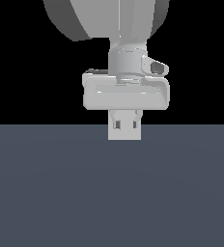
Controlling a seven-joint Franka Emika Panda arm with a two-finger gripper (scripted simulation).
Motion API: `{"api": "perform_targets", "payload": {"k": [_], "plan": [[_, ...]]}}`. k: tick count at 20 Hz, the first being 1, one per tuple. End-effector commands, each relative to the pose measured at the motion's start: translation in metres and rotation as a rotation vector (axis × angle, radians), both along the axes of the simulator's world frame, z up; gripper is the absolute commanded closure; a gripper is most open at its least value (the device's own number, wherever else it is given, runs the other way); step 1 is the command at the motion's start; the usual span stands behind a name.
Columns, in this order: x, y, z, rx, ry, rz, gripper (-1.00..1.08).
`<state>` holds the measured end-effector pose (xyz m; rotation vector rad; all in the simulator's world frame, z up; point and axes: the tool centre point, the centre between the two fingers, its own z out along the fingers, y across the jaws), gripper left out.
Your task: Plug the charger into the wall socket.
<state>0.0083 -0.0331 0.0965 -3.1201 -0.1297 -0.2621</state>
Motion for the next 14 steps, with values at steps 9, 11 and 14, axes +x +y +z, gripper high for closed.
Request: {"api": "perform_targets", "payload": {"k": [9, 11, 14], "plan": [[0.0025, -0.0104, 0.0035, -0.001, 0.002, -0.025, 1.08], [0.0026, -0.0104, 0.0036, -0.001, 0.002, -0.025, 1.08], [0.0051, -0.0102, 0.0036, -0.001, 0.002, -0.025, 1.08]]}}
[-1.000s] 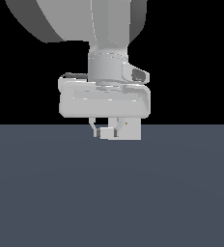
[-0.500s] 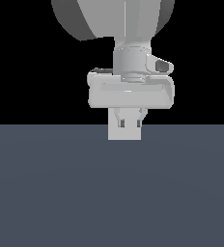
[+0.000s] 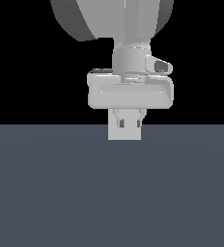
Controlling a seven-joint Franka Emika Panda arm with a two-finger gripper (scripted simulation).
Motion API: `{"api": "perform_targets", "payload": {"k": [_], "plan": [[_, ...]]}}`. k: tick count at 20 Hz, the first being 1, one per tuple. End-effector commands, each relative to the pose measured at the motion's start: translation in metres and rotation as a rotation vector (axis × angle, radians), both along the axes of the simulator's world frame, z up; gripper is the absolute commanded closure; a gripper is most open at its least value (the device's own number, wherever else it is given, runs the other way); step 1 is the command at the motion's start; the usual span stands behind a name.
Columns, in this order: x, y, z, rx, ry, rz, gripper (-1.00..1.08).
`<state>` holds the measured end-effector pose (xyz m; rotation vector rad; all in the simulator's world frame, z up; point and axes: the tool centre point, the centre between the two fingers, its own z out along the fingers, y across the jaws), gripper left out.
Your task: Plug the charger into the wall socket.
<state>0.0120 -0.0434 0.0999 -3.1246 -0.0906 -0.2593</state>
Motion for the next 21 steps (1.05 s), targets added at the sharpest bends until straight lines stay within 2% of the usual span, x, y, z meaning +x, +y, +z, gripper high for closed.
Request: {"api": "perform_targets", "payload": {"k": [1, 13, 21], "plan": [[0.003, 0.000, 0.000, 0.000, 0.000, 0.000, 1.08], [0.039, 0.002, 0.000, 0.000, 0.000, 0.000, 1.08], [0.049, 0.003, 0.000, 0.000, 0.000, 0.000, 1.08]]}}
